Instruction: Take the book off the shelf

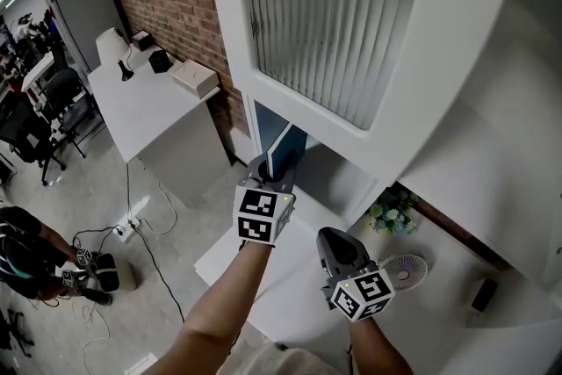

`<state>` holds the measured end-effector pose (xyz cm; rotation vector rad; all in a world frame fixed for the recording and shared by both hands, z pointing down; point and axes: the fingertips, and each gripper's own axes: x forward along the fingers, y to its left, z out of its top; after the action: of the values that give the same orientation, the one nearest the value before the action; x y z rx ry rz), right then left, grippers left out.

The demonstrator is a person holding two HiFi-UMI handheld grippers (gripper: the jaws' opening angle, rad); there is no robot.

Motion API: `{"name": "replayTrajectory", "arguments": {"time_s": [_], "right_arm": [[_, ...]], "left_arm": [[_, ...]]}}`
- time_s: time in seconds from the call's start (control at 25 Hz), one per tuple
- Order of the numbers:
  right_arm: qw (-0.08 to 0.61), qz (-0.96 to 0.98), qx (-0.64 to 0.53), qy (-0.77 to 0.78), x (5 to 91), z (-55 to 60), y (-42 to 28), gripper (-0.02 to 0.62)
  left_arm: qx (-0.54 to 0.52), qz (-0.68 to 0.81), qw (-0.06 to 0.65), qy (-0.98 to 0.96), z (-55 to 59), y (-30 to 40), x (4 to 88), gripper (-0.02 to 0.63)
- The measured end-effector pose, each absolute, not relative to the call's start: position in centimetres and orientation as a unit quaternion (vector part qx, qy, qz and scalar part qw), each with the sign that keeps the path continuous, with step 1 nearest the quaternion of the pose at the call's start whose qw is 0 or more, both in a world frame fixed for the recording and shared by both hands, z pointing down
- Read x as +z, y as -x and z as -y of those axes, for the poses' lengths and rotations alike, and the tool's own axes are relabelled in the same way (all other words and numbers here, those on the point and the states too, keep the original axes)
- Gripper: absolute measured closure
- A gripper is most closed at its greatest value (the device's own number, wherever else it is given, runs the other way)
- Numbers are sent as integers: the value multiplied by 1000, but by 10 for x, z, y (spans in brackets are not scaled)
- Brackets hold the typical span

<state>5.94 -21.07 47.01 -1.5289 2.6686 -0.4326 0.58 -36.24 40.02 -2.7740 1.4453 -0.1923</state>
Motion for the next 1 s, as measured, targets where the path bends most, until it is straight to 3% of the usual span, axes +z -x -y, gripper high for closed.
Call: {"name": "replayTrajectory", "arguments": {"time_s": [1.0], "right_arm": [[22, -865, -125, 485, 458, 187, -49, 577]], "left_arm": [[-54, -460, -8, 886, 311, 12, 403, 557]]}}
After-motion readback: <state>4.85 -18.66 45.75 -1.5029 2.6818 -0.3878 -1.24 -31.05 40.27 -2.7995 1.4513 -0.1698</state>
